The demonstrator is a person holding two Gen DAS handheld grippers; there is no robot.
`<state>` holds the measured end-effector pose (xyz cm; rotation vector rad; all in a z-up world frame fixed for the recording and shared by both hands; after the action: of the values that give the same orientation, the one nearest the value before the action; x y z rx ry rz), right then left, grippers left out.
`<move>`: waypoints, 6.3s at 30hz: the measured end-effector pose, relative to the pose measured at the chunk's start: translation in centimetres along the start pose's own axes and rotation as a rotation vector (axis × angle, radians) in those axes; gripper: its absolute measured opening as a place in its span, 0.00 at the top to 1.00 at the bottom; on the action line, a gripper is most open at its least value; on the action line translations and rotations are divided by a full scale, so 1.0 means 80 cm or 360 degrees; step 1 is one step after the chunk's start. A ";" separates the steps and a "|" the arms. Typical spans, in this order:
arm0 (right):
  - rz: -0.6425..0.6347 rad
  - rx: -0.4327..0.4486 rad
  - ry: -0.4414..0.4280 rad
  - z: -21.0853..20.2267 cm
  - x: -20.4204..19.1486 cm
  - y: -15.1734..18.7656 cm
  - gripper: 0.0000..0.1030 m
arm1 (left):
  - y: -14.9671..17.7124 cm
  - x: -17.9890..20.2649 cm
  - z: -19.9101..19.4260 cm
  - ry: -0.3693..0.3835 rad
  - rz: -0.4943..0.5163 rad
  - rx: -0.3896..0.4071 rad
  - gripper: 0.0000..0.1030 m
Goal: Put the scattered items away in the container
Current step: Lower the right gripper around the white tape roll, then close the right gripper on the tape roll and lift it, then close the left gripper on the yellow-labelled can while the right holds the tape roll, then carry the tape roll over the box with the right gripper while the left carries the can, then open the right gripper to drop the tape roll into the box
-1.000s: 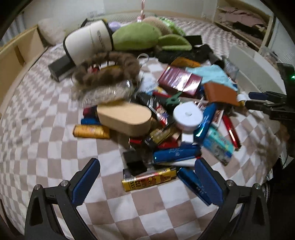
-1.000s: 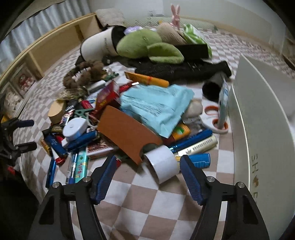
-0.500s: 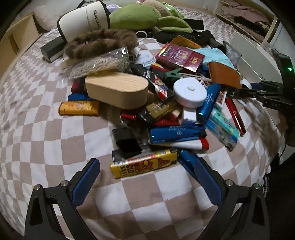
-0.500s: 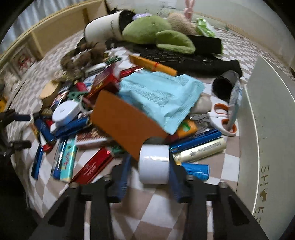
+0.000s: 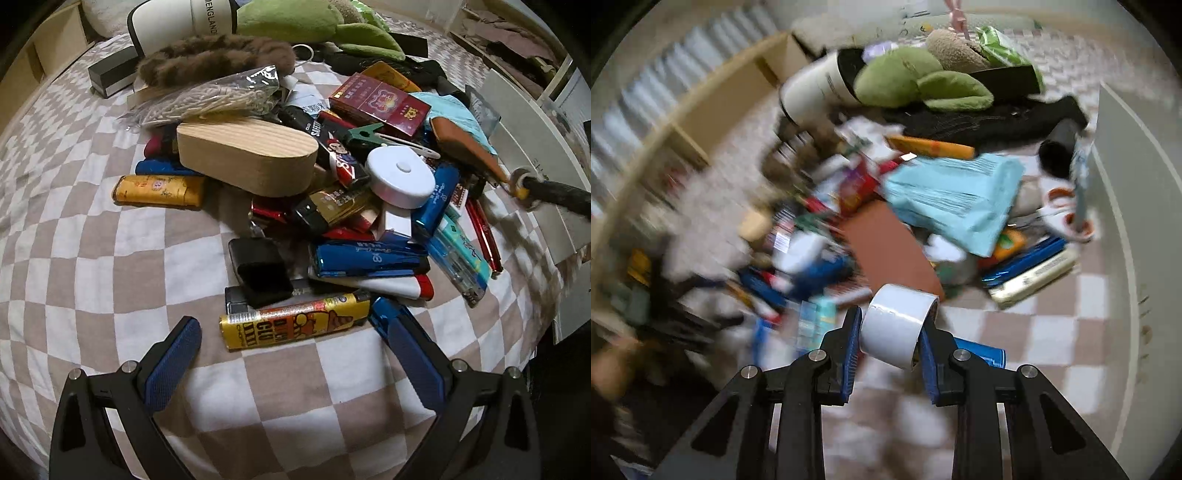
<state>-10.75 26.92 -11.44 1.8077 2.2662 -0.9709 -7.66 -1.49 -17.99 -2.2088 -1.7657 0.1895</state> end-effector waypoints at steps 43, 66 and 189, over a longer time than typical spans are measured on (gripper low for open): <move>0.0552 -0.0330 -0.0582 0.042 -0.009 0.035 0.76 | 0.000 0.005 -0.037 -0.0087 -0.0015 0.0145 0.22; -0.0402 -0.0087 0.0124 0.039 -0.057 0.038 0.16 | -0.001 0.017 -0.037 -0.0060 0.0035 0.0159 0.22; 0.1057 -0.0251 0.0961 -0.162 0.360 -0.004 0.57 | -0.321 0.508 -0.011 0.0253 0.0908 0.0322 0.22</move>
<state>-15.60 58.10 -13.60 2.7487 1.6414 -0.1368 -21.74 42.77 -5.49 -2.4359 -0.9551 0.2905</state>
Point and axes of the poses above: each gripper's, at about its wrist camera, not at the fingertips, and z roughly the way its jaws point, x to its right, y to its underside, the point moved 4 cm from there along z, roughly the way its jaws point, and after that the axes turned 1 degree about -x, right-handed, at the moved point
